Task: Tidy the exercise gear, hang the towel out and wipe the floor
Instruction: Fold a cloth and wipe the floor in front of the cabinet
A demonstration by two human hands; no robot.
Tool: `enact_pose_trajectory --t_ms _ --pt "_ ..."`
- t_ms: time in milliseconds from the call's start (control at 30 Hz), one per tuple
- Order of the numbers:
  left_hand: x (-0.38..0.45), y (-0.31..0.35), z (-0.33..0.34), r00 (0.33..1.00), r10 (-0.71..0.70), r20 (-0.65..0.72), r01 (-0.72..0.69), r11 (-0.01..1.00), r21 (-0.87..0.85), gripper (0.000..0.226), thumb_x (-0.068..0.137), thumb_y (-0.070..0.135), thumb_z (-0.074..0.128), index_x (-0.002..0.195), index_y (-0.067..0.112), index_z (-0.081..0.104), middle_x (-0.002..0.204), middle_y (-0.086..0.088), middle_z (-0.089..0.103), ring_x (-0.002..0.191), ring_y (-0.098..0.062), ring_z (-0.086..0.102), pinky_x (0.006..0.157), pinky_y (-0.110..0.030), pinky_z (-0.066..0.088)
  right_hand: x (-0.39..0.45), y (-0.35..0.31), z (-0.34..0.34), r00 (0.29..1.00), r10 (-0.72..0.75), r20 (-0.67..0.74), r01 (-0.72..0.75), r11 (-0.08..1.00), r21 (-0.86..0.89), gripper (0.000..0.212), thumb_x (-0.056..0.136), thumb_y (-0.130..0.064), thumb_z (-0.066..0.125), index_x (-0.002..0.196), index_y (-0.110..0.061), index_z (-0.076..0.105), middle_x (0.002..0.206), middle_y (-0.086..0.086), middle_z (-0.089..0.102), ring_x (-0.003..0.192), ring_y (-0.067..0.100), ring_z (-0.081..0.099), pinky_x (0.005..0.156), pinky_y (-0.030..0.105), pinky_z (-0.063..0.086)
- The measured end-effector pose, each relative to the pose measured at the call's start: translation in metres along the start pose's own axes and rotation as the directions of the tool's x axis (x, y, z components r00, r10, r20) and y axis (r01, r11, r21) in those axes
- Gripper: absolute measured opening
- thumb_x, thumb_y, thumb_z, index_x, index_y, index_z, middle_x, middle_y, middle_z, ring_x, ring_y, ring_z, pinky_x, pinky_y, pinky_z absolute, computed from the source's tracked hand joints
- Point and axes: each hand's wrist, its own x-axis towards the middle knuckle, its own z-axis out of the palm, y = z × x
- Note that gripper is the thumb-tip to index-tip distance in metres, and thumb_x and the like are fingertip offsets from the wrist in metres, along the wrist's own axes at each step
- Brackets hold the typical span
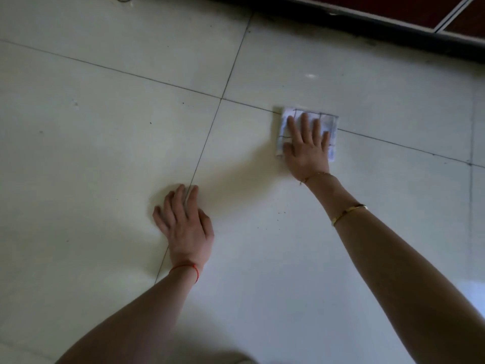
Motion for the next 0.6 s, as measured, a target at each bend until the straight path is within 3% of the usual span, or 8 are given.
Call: enact_pose_trajectory --t_ms 100,233,333,600 --pt "0.000 0.000 0.000 1.000 0.004 -0.009 -0.004 1.000 -0.005 0.054 0.089 0.020 0.043 0.143 0.018 0.044 0.150 -0.008 0.038 0.138 -0.033 0.032 0.116 -0.057 0.016 -0.016 -0.020 0.008 0.998 -0.055 0.012 0.055 0.999 0.002 0.061 0.097 -0.033 0.029 0.154 -0.027 0.007 0.162 0.006 -0.002 0.148 0.031 -0.010 0.118 0.052 -0.009" --pt "-0.001 0.001 -0.002 1.000 -0.009 -0.009 0.009 1.000 -0.025 0.054 0.087 0.022 0.040 0.142 0.018 0.045 0.150 -0.007 0.038 0.137 -0.032 0.032 0.116 -0.056 0.016 -0.064 -0.052 0.028 0.967 -0.250 0.056 0.250 0.968 0.002 0.064 0.091 -0.038 0.019 0.154 -0.024 0.012 0.162 0.007 0.001 0.148 0.033 -0.007 0.118 0.053 -0.006" --pt "-0.001 0.000 -0.001 0.999 0.003 -0.037 -0.004 0.999 -0.037 0.052 0.087 0.020 0.043 0.139 0.018 0.047 0.147 -0.007 0.041 0.135 -0.033 0.035 0.114 -0.055 0.018 -0.111 -0.070 0.048 0.934 -0.356 0.039 0.356 0.935 0.017 0.061 0.093 -0.036 0.023 0.153 -0.022 0.019 0.161 0.009 0.011 0.148 0.035 0.001 0.118 0.055 0.002" --pt "-0.005 -0.004 0.001 0.998 0.042 -0.040 -0.042 0.999 -0.021 0.047 0.093 0.029 0.049 0.138 0.017 0.045 0.147 -0.009 0.039 0.136 -0.034 0.034 0.112 -0.054 0.019 -0.210 -0.062 0.065 0.926 -0.377 0.029 0.378 0.926 -0.017 0.057 0.100 -0.035 0.026 0.154 -0.024 0.012 0.162 0.006 0.007 0.148 0.032 -0.002 0.118 0.055 0.007"
